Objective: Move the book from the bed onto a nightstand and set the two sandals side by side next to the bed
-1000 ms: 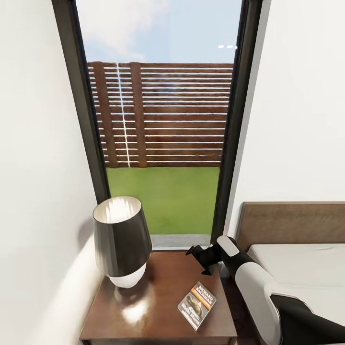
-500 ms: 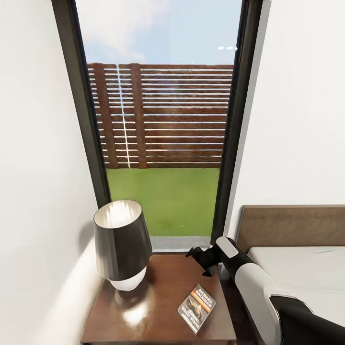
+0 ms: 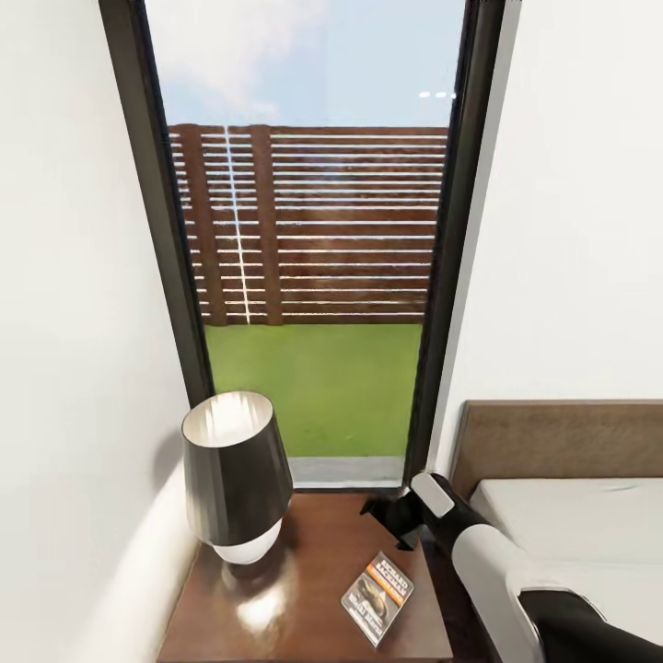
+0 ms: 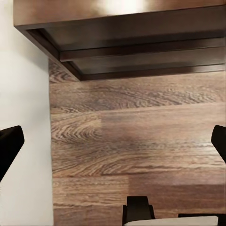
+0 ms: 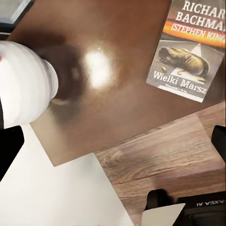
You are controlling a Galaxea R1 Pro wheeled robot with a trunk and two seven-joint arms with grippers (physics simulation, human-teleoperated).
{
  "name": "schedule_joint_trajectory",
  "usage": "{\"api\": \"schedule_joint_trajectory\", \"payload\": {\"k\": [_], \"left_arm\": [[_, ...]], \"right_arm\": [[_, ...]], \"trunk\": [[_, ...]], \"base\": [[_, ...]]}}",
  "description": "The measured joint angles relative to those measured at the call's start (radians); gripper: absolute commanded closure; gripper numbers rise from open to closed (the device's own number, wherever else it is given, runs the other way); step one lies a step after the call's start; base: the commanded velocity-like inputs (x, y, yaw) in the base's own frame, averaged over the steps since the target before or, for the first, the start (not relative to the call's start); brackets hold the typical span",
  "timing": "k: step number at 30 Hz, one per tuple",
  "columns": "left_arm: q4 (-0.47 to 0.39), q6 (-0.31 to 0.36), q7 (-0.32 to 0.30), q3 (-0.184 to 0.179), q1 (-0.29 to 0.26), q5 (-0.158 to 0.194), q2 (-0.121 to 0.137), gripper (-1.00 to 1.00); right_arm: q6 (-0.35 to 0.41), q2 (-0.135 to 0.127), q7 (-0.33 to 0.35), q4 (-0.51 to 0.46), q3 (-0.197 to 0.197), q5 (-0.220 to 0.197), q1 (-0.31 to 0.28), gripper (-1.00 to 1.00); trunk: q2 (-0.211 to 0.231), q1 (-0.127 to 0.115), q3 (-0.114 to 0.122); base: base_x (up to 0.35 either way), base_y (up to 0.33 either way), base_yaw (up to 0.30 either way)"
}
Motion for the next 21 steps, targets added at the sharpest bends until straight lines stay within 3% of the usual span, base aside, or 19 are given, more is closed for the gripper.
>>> {"api": "schedule_joint_trajectory", "payload": {"k": [10, 16, 21], "left_arm": [[0.0, -0.001, 0.002, 0.001, 0.0, 0.001, 0.0, -1.0], [0.001, -0.001, 0.003, 0.0, 0.0, 0.001, -0.001, -1.0], [0.001, 0.0, 0.008, 0.0, 0.0, 0.001, -0.003, -1.0]], "right_arm": [[-0.055, -0.003, 0.0, 0.001, 0.051, 0.045, 0.062, -1.0], [-0.072, -0.006, 0.0, 0.001, 0.06, 0.079, 0.097, -1.0], [-0.141, -0.008, -0.001, 0.001, 0.064, 0.125, 0.151, -1.0]], "trunk": [[0.07, -0.038, 0.031], [0.112, -0.061, 0.05], [0.147, -0.081, 0.066]], "base": [[0.0, 0.0, 0.0], [0.0, 0.0, 0.0], [0.0, 0.0, 0.0]]}}
